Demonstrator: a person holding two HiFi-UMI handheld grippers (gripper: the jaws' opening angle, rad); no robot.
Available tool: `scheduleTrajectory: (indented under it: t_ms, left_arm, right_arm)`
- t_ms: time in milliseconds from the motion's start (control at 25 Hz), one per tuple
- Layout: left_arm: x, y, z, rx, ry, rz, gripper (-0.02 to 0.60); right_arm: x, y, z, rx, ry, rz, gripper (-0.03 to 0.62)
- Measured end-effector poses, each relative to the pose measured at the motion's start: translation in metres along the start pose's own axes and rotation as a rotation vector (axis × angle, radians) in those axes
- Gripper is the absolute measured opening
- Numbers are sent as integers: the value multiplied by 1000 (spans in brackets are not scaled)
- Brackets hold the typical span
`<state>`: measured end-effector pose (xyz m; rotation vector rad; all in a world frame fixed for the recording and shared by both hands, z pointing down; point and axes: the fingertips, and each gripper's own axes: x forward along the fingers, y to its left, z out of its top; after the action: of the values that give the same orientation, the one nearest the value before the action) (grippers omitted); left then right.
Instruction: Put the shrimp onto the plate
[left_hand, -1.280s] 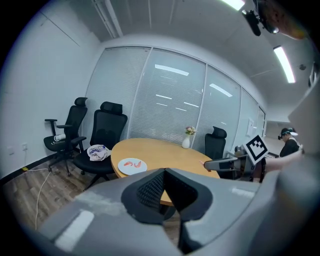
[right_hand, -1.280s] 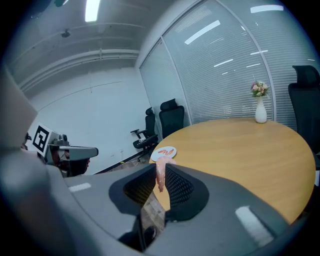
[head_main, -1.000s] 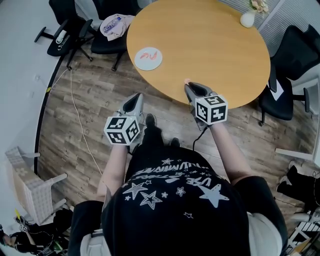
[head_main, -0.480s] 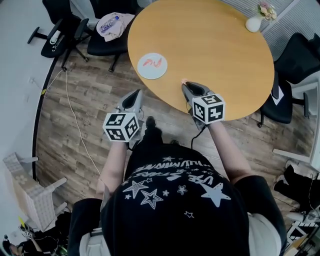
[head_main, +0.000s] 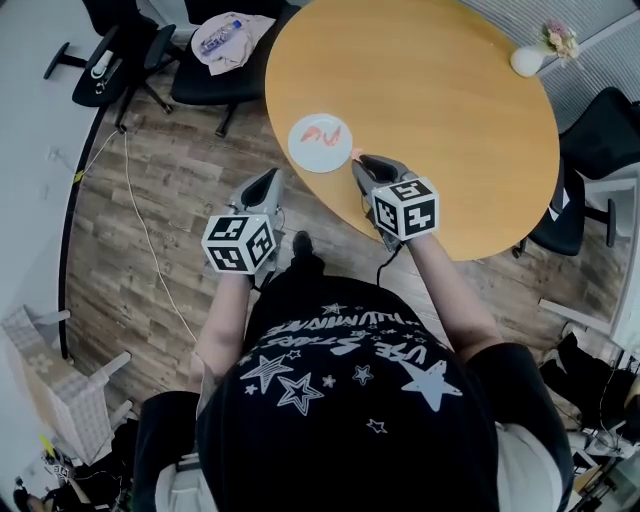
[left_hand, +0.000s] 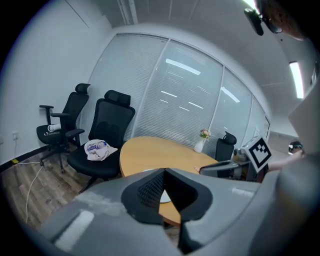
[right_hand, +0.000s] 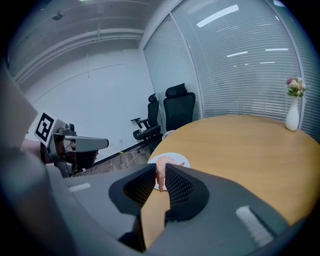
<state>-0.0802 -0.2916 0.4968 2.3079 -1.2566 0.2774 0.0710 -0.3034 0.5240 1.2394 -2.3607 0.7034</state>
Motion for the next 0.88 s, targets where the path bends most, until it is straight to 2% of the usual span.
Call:
scheduleTrajectory:
  t_ms: [320,880]
  left_arm:
    - [19,35,12,-22,17,-8,2]
    - [40,74,7,-56,78,-34,2]
  right_arm:
    - [43,7,6,-25,61,15,60]
    - [106,20,-21,-44,190,36,60]
